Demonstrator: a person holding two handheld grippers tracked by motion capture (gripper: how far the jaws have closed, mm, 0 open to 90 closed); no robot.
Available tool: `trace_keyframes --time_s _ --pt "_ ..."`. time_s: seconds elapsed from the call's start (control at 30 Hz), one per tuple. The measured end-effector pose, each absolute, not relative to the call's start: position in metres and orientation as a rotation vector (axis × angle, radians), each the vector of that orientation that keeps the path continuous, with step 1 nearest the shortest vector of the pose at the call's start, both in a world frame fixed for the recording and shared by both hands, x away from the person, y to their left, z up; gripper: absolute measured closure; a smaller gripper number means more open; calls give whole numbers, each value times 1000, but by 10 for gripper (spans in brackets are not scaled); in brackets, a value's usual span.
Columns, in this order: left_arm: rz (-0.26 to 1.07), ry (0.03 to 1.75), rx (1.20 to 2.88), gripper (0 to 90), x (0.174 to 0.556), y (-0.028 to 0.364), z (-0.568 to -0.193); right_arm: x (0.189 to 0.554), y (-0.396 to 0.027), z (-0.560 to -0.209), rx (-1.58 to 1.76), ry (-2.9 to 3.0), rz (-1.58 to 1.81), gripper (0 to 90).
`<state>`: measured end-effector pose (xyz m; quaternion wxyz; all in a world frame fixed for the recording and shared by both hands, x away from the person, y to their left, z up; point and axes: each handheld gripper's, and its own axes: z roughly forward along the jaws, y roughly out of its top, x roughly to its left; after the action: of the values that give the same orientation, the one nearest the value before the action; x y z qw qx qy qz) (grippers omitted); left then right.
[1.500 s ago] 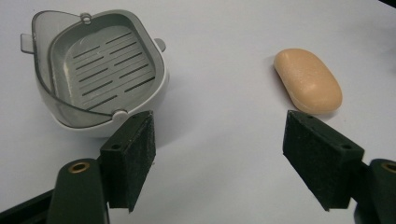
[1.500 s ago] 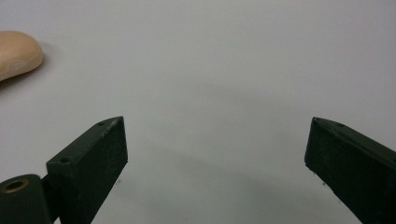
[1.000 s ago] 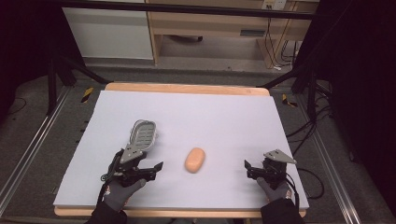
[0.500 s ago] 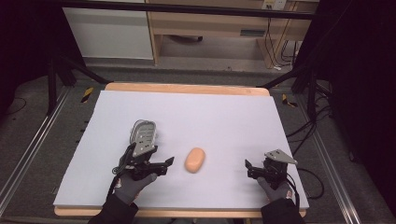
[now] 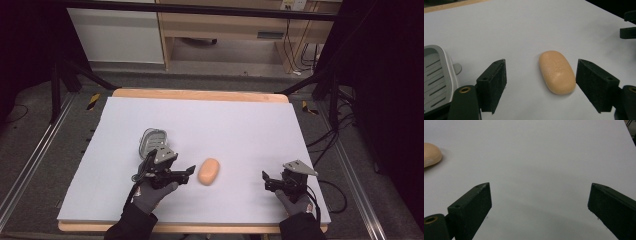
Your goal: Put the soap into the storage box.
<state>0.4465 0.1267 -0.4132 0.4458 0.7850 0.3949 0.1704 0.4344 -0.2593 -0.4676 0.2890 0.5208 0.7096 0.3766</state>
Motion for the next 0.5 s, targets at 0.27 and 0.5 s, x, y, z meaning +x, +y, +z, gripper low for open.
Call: trace_keyframes --time_s 0.27,0.5 --pt "421 979 1948 246 451 119 -413 435 -259 -468 1394 1899 1007 54" --pt "410 973 1963 247 456 109 -415 434 -259 -468 1398 1906 1006 54"
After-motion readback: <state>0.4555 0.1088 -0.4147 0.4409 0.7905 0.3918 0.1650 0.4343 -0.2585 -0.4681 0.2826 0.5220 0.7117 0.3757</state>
